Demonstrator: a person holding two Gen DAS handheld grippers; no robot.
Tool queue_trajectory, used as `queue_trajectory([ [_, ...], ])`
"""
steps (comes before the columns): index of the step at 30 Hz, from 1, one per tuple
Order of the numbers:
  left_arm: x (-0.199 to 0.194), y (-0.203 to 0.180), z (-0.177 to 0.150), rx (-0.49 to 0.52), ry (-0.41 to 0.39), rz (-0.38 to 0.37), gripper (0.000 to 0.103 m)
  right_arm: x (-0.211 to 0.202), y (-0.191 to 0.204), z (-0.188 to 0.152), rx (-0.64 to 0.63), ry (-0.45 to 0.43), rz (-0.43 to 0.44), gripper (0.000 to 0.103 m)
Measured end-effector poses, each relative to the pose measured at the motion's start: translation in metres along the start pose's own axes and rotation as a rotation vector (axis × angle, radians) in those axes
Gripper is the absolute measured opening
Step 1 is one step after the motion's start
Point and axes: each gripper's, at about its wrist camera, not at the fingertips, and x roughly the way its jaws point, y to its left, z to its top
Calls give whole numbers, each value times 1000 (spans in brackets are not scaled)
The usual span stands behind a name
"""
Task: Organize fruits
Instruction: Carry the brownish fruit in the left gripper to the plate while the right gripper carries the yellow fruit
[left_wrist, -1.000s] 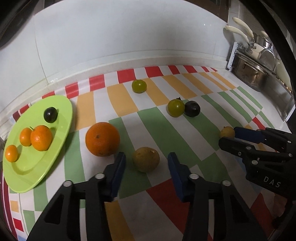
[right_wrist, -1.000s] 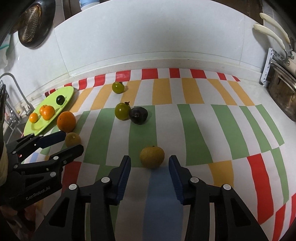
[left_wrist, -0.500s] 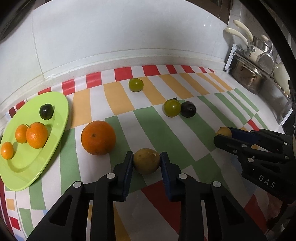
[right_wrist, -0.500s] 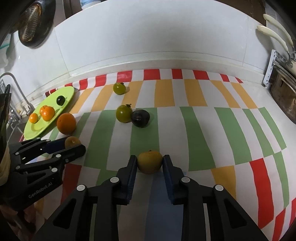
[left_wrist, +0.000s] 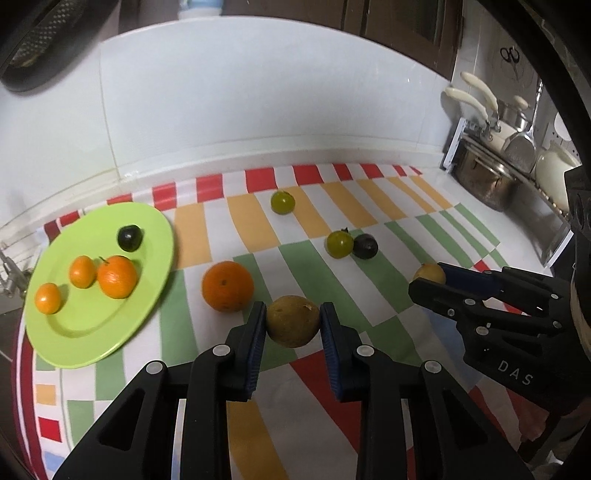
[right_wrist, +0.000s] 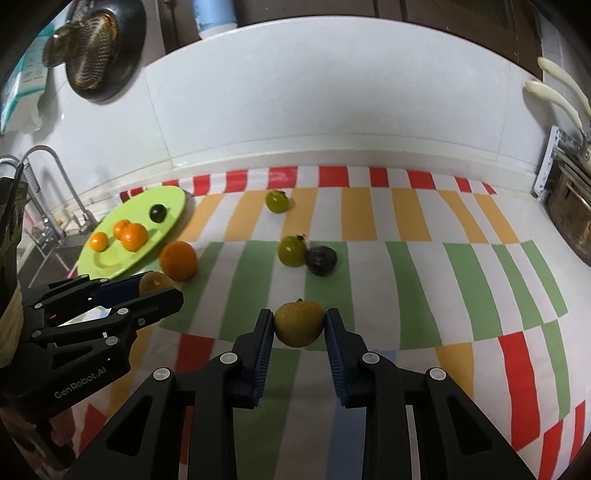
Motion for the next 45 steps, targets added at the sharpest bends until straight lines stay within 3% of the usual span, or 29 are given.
queue_trajectory([
  [25, -76, 42, -14, -102, -140, 117, 29, -42, 77, 19, -169, -116, 126, 30],
  [45, -99, 95, -18, -169, -191, 238, 29, -27, 140, 40, -290, -150, 245, 30],
])
